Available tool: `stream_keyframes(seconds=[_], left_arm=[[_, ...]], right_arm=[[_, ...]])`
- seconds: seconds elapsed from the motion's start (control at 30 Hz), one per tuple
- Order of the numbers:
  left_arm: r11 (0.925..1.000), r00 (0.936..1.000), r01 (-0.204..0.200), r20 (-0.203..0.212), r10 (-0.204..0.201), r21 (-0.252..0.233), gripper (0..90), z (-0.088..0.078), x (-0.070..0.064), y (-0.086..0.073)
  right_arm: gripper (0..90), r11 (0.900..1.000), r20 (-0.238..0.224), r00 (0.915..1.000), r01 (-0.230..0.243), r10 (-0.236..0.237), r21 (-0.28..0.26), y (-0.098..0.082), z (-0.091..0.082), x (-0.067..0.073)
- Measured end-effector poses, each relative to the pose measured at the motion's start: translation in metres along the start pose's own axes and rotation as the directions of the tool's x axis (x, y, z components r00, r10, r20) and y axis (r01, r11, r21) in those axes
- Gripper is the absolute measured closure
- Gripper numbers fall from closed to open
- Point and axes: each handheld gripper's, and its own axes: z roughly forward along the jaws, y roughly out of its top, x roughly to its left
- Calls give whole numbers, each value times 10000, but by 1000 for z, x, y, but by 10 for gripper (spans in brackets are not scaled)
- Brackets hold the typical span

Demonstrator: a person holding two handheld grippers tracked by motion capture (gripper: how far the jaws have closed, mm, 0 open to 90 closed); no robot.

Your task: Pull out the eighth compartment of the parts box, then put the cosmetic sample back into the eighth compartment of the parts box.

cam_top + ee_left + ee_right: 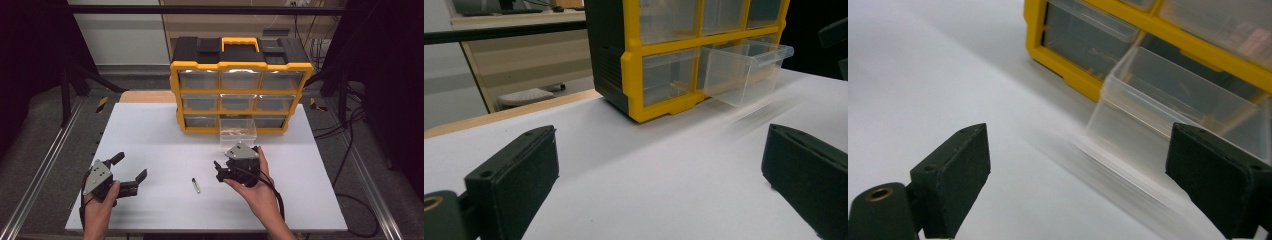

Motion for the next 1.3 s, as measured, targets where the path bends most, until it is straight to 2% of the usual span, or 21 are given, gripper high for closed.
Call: stream_keyframes(seconds=[0.1,0.23,0.67,0.8,1.0,1.13,1.3], left_arm=[[10000,10000,8,6,-8,4,18,0,0,0],[10000,10000,13,41,-14,79,18,1,-1,-1],[10000,9999,-34,141,34,28,18,3,-1,0],[10000,9999,32,105,-32,-6,18,3,0,0],[10000,10000,53,68,-52,-58,18,2,1,1],[9999,9999,103,54,-103,-104,18,1,2,1],[9993,9995,308,9,-307,-230,18,-2,4,0]], right_arm=[[113,9999,-229,9997,-112,114,73,2,4,5],[116,9995,-487,9988,-22,37,322,-1,11,12],[99,9955,-1057,9938,-263,360,911,-11,16,19],[104,9937,-1347,9890,-484,620,1015,-11,16,20],[118,9921,-1600,9855,-367,558,1197,-13,18,25],[134,9904,-1888,9791,-517,756,1285,-12,19,30],[140,9899,-2100,9748,-473,750,1339,-11,20,38]])
